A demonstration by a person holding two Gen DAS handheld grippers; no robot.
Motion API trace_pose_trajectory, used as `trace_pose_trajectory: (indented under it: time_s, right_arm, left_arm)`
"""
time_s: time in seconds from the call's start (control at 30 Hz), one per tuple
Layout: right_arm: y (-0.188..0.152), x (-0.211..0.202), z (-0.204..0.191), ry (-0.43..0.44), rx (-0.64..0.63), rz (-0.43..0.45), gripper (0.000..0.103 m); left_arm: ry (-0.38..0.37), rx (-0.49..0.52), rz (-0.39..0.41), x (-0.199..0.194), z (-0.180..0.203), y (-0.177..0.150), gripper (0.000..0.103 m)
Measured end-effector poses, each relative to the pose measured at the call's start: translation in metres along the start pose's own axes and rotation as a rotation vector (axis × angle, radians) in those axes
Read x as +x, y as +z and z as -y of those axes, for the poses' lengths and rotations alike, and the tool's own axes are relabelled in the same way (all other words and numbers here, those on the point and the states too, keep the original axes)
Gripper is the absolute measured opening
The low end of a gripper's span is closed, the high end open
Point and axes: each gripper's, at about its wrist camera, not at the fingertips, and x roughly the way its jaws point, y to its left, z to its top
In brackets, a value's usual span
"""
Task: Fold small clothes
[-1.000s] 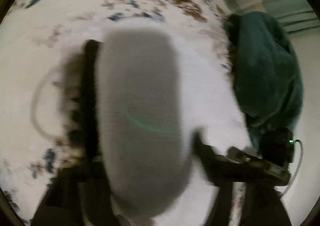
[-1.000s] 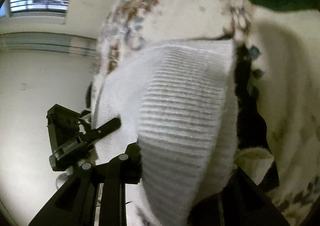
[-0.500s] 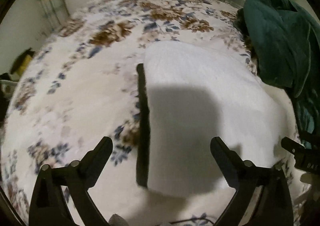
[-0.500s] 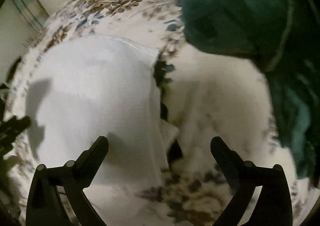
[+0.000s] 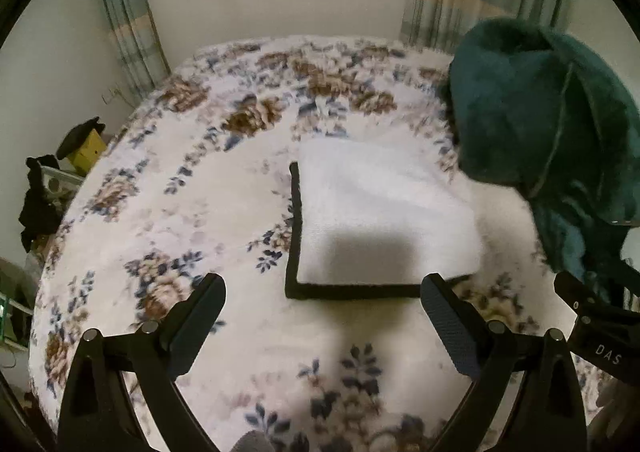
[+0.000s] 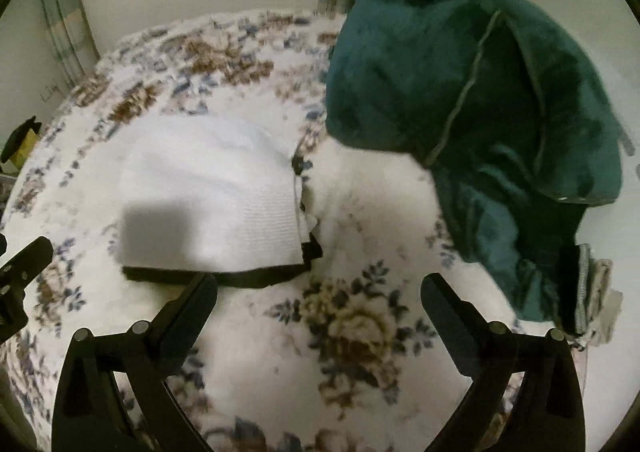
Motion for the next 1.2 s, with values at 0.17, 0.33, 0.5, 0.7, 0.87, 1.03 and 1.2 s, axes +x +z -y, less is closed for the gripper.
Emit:
trace_pose_trajectory:
  time_s: [0.17, 0.33, 0.5, 0.7, 0.87, 1.03, 1.2]
  right_arm:
    - [-0.013, -0.111, 0.017, -0.017, 0.006, 0.099, 0.103]
    - [-0.031, -0.218, 0.031, -0.043, 0.007, 0.202, 0.103]
    - [-0.057, -0.320, 0.049, 0.003, 0.054, 0.250, 0.103]
    - [-0.087, -0.416, 0.059, 0.014, 0.057, 0.329, 0.103]
    - [-0.111, -0.475, 0.064, 0.013, 0.044, 0.395, 0.103]
    - [-0.128, -0.515, 0.067, 0.025, 0.044, 0.430, 0.103]
    - [-0.139, -0.536, 0.070, 0.046, 0.053, 0.446, 0.103]
  left_arm:
    - [-0.018, -0.025, 0.050, -0.086, 0.002, -0.010, 0.100]
    - [-0.019, -0.031, 0.108, -0.173, 0.006, -0.019, 0.100]
    - [-0.024, -0.039, 0.131, -0.243, 0.005, -0.033, 0.100]
    - [-0.021, -0.035, 0.181, -0.309, 0.005, -0.049, 0.100]
    - [-0.014, -0.032, 0.226, -0.349, 0.007, -0.062, 0.100]
    - [-0.015, -0.030, 0.266, -0.373, 0.005, -0.070, 0.100]
    - [-0.010, -0.030, 0.280, -0.383, 0.005, -0.080, 0.100]
